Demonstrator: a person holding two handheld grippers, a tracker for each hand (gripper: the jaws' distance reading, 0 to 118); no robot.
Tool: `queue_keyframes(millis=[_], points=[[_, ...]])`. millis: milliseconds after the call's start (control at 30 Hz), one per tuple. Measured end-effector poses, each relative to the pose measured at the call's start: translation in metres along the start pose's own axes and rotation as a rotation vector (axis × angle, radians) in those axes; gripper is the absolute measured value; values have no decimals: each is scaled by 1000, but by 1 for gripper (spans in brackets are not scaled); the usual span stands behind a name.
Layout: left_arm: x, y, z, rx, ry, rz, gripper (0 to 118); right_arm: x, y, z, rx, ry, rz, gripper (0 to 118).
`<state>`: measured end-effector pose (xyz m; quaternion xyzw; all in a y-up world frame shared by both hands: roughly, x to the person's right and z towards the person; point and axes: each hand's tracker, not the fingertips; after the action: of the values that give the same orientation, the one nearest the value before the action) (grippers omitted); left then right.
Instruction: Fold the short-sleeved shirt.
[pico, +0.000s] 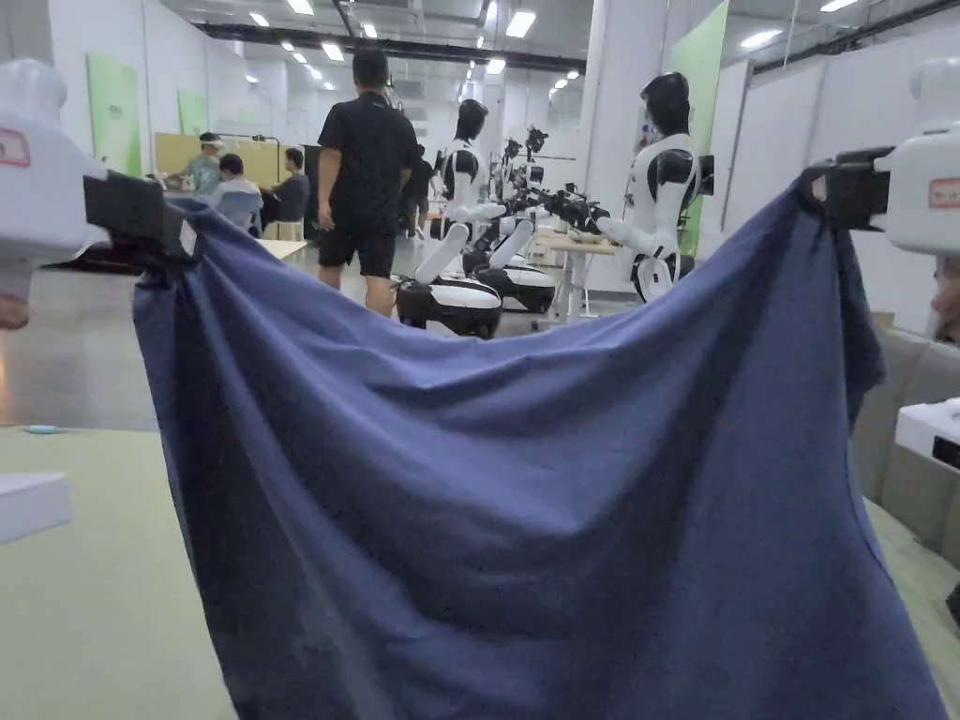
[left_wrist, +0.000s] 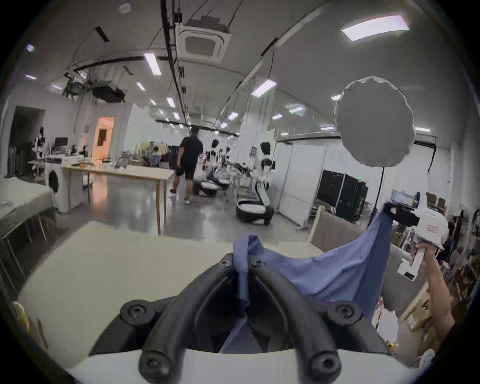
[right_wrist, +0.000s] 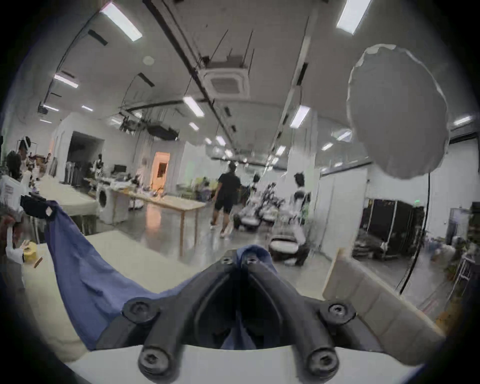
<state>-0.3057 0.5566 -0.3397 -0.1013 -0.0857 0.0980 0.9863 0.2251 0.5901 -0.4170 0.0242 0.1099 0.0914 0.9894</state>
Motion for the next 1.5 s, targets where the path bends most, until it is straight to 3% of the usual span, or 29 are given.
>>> queue_keyframes(millis=[133,267,367,467,600,867,1033,1333,1500], points=[[5,69,-27,58,84,-2,5,6,63,-32,60,-97,96,1],[5,114,-55,115,139,-49,5,20,101,-66,140,-102,-59,1],[3,125,-75,154,176,-53,5,26,109,-95,149,-45,-52,2],[-3,124,-101,157,202,-80,5,22,104,-122,114,-67,-47,2],[-16,113,-129,182,176,-89,5,18,82,-149,118,-39,-110,2],[-14,70,-156,148,142,-84,5,16,36,-176,129,6,-134,2],[-24,10,-178,58,154,-89,5,11,-31,-182,98,1,-131,2],[-81,-86,-260,-76,132,-72,5,15,-168,-199,-18,-16,-257,2],[-91,-113,-271,-129,127,-30,5,14,-196,-196,-51,-25,-291,2]])
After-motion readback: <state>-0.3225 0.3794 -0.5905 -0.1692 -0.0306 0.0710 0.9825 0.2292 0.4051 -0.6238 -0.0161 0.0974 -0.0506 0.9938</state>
